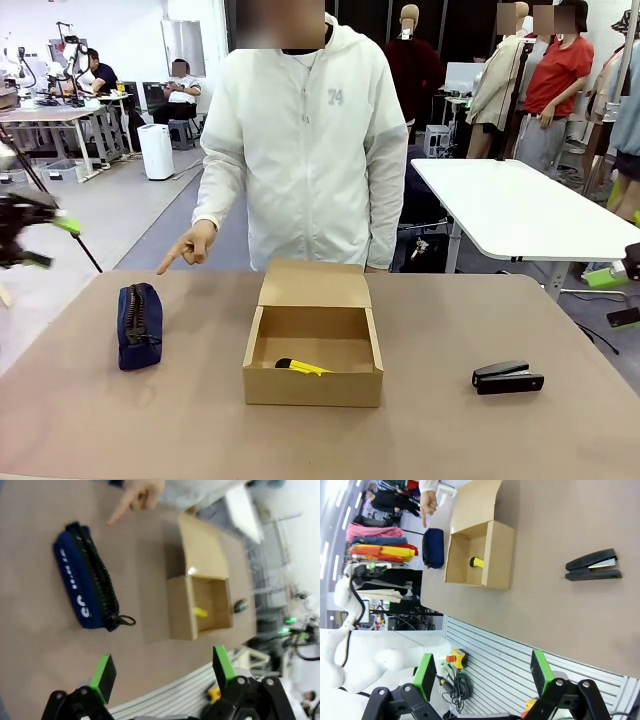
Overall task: Pack the items into the box.
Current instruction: Pick up the item indicated by the person and place it inside the Mailer Box.
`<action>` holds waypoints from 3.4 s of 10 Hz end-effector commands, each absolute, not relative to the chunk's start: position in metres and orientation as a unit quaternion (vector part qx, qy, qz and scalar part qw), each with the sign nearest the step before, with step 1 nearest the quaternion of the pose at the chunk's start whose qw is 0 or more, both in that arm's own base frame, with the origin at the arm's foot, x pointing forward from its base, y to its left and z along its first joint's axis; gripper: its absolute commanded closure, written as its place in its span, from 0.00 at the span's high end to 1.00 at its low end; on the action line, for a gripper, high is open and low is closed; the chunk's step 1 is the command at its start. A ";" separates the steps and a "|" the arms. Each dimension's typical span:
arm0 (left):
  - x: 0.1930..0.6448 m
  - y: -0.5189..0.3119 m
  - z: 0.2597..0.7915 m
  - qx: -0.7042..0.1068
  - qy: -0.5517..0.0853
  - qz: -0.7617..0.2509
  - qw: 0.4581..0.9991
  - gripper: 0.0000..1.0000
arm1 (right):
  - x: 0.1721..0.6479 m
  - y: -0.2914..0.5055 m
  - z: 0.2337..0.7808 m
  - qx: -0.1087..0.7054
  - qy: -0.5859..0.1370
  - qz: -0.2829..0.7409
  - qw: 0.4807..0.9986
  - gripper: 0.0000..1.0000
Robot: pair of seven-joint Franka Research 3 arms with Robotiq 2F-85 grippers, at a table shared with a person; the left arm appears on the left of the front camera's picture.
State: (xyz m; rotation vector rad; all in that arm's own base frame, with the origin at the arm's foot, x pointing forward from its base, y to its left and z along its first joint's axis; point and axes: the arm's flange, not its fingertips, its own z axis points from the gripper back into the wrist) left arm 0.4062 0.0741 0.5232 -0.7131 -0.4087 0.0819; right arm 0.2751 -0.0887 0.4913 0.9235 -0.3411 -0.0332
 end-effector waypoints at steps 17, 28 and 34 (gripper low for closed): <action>0.503 -0.052 0.406 -0.007 -0.086 0.157 0.984 1.00 | 0.273 -0.090 0.490 0.440 -0.166 -0.007 0.883 1.00; 0.506 -0.053 0.353 0.005 -0.096 0.171 0.981 0.00 | 0.273 -0.090 0.490 0.440 -0.166 -0.007 0.883 1.00; 0.504 -0.054 0.352 0.011 -0.105 0.160 0.982 0.00 | 0.273 -0.090 0.490 0.440 -0.166 -0.007 0.883 1.00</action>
